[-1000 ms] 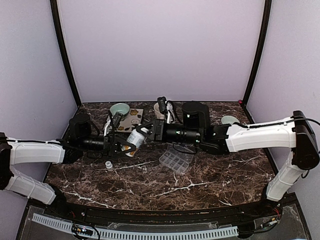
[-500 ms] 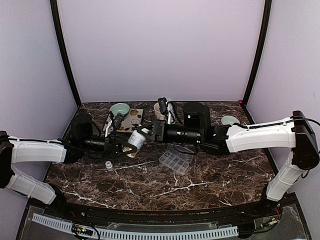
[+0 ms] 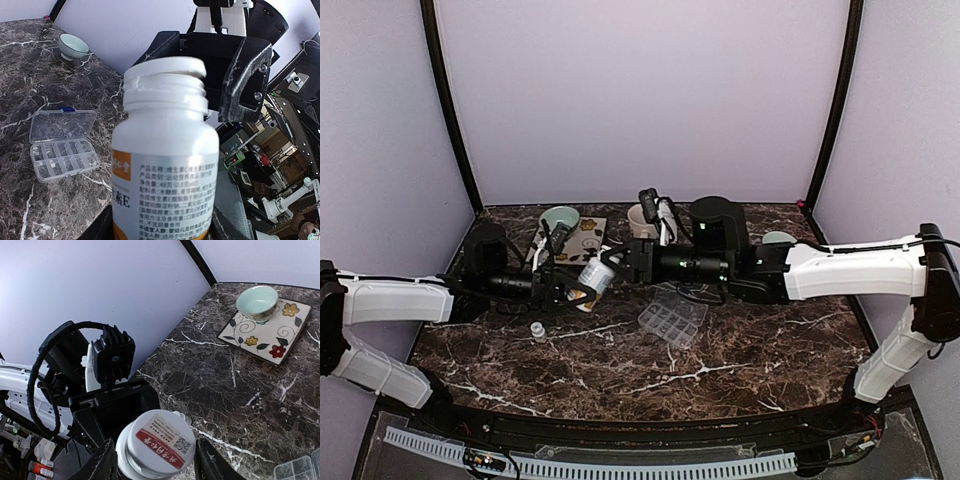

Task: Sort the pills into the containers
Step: Open the lid of the pill bottle.

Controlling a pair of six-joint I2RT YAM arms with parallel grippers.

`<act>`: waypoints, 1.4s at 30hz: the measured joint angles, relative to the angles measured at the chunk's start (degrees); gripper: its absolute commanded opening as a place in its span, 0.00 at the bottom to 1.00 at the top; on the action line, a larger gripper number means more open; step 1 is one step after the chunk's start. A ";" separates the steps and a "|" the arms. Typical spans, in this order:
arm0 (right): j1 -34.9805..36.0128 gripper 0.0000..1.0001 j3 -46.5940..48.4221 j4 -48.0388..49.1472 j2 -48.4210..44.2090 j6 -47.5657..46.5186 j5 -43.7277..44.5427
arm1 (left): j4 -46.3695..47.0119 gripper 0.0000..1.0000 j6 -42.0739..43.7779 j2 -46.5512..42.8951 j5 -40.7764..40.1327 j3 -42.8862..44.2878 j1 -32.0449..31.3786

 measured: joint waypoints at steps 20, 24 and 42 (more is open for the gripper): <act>-0.48 0.57 0.20 -4.24 -0.52 -5.14 2.97 | -3.08 0.18 -0.17 0.85 -0.31 0.24 0.04; -1.05 0.57 0.20 -4.22 -0.52 -5.16 2.97 | -3.08 0.18 0.07 0.87 -0.31 0.87 0.04; -2.73 0.57 0.20 -4.20 -1.40 -5.14 3.41 | -4.17 0.17 1.09 0.87 -0.74 0.92 -0.39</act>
